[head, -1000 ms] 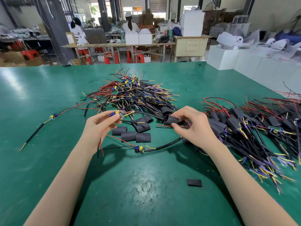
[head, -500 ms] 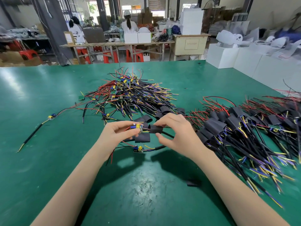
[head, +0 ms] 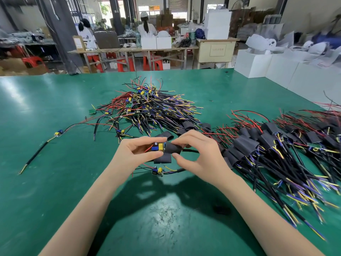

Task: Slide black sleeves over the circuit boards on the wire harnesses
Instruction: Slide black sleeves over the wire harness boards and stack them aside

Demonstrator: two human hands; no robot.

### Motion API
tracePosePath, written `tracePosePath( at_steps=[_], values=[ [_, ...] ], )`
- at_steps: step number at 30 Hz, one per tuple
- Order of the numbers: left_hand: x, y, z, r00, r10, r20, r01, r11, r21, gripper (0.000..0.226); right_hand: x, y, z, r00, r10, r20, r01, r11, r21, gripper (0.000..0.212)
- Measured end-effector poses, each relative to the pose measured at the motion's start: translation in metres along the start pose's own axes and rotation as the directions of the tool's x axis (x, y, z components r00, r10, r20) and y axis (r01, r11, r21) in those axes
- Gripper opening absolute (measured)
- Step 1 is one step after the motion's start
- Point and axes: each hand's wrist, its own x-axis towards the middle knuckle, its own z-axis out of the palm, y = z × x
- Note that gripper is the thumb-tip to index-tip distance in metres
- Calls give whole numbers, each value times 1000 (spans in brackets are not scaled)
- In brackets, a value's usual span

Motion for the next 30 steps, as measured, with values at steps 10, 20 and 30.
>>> tracePosePath(
  at_steps=[10,20,30],
  values=[
    [0,2,6,999,-32,-1,32,999,-1,29,1,-5,2,997,-71,-24,71,997,-9,26],
    [-2,2,4,995,-58,80,66,992,-108,35,0,-4,4,988,-126,-90,124,992,-31,24],
    [-3,5,16,988,-34,148,40,998,-39,34,-1,-8,7,984,-170,-52,164,981,-104,29]
  ],
)
